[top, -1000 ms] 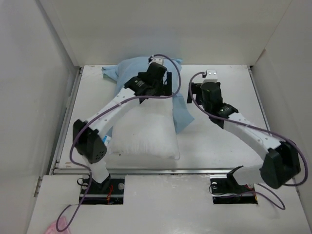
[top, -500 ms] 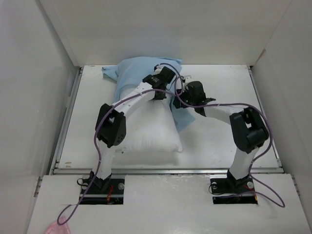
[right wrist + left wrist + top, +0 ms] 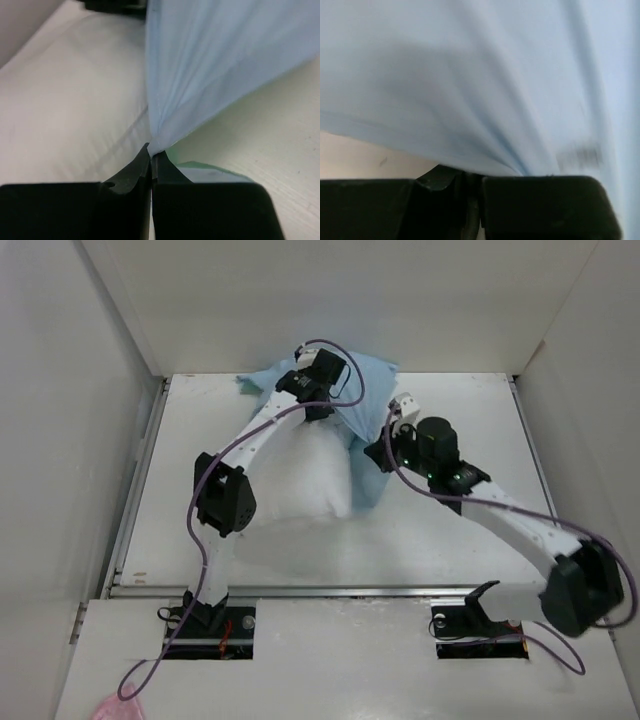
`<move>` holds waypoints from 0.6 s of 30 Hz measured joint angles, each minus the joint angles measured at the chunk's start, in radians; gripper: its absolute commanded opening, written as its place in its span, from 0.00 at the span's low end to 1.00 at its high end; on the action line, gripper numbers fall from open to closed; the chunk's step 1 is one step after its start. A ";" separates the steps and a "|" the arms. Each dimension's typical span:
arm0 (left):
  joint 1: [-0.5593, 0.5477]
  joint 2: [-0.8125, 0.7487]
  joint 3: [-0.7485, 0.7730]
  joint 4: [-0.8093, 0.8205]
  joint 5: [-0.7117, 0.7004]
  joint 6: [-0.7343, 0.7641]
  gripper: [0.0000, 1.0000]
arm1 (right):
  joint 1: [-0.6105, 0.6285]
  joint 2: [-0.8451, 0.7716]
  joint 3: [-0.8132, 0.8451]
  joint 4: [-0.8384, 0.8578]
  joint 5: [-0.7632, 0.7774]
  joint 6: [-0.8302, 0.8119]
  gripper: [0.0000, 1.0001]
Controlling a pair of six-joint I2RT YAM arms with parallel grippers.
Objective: Put the pillow into the pillowcase
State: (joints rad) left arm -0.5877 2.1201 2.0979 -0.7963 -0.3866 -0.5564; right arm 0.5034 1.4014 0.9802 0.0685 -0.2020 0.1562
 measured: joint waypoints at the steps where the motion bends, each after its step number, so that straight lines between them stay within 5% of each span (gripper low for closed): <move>1: 0.007 0.006 0.035 -0.012 0.000 -0.016 0.00 | 0.019 -0.079 -0.030 -0.022 -0.004 0.008 0.00; 8: 0.005 0.014 0.096 0.011 0.069 -0.124 0.00 | 0.167 -0.441 -0.165 -0.156 -0.058 0.054 0.00; 15: -0.031 0.022 0.021 0.132 0.087 -0.143 0.00 | 0.186 -0.254 -0.175 -0.176 -0.030 0.056 0.00; 18: -0.064 -0.023 -0.118 0.229 0.097 -0.135 0.00 | 0.187 -0.138 -0.161 -0.194 -0.013 0.056 0.09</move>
State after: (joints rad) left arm -0.6518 2.0975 1.9797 -0.5674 -0.2893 -0.6918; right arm 0.6899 1.2636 0.8192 -0.1253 -0.2146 0.2123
